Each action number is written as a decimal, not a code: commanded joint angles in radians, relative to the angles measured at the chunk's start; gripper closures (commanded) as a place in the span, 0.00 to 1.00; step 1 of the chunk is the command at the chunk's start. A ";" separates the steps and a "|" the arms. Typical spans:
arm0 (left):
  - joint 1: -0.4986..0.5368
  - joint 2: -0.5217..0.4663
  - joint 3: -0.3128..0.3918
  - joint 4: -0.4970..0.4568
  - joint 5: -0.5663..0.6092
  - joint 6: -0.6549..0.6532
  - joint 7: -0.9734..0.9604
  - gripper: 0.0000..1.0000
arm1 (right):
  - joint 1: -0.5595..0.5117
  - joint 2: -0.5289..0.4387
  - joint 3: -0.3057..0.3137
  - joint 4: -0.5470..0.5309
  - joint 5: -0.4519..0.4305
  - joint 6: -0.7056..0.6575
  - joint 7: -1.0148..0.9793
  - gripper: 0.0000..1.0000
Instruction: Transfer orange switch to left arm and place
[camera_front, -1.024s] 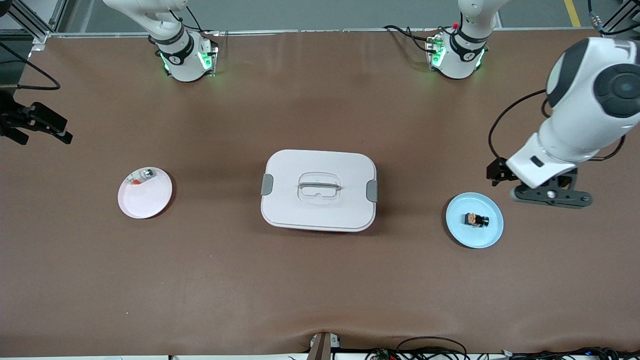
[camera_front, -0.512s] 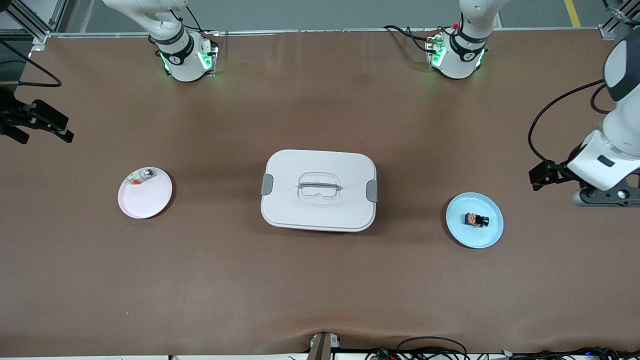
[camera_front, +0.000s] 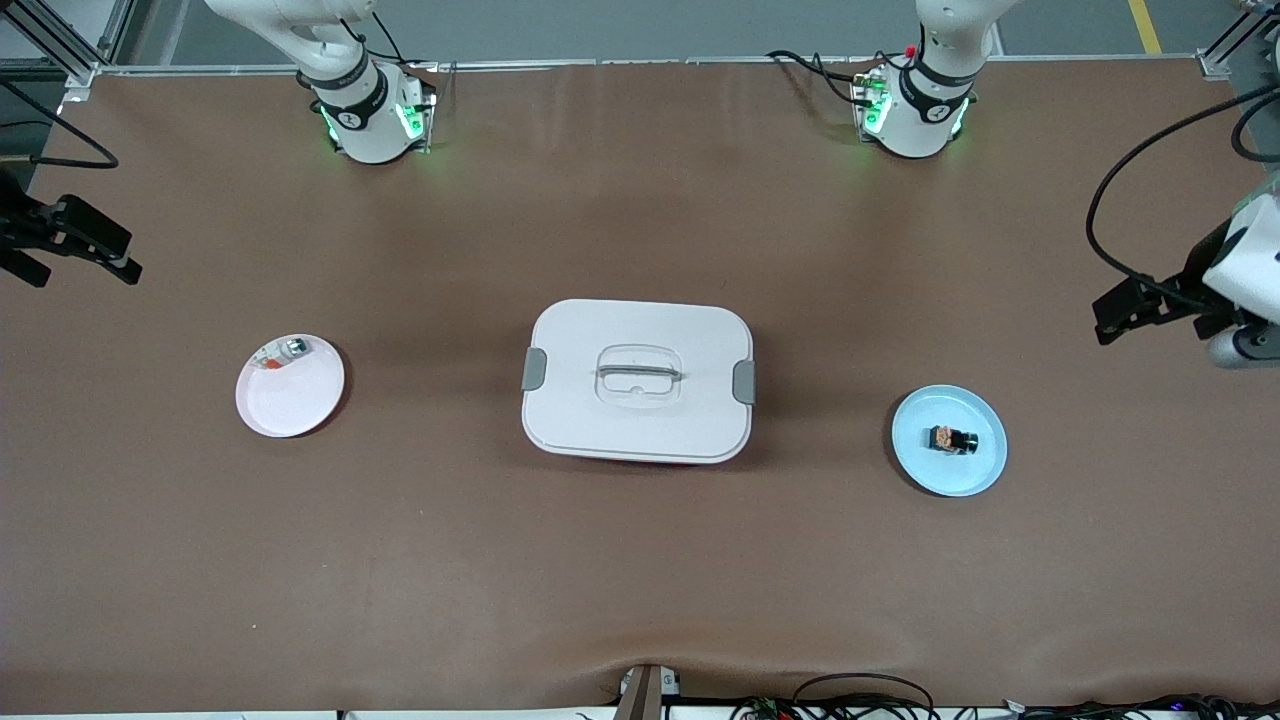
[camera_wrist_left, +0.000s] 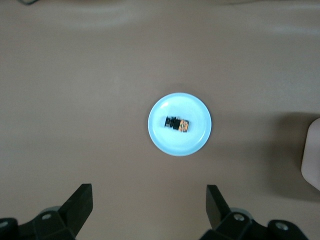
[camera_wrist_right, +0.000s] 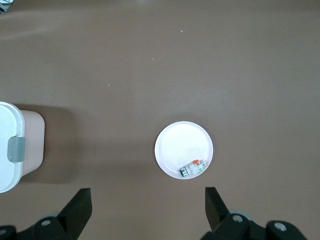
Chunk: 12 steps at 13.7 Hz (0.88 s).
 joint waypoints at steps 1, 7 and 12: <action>-0.173 -0.071 0.221 -0.010 -0.103 -0.047 0.018 0.00 | 0.004 0.011 0.000 0.025 -0.022 -0.016 0.019 0.00; -0.343 -0.209 0.472 -0.131 -0.197 -0.067 0.119 0.00 | 0.001 0.011 0.000 0.027 -0.022 -0.016 0.017 0.00; -0.405 -0.232 0.539 -0.148 -0.201 -0.086 0.125 0.00 | 0.003 0.011 -0.002 0.027 -0.022 -0.016 0.019 0.00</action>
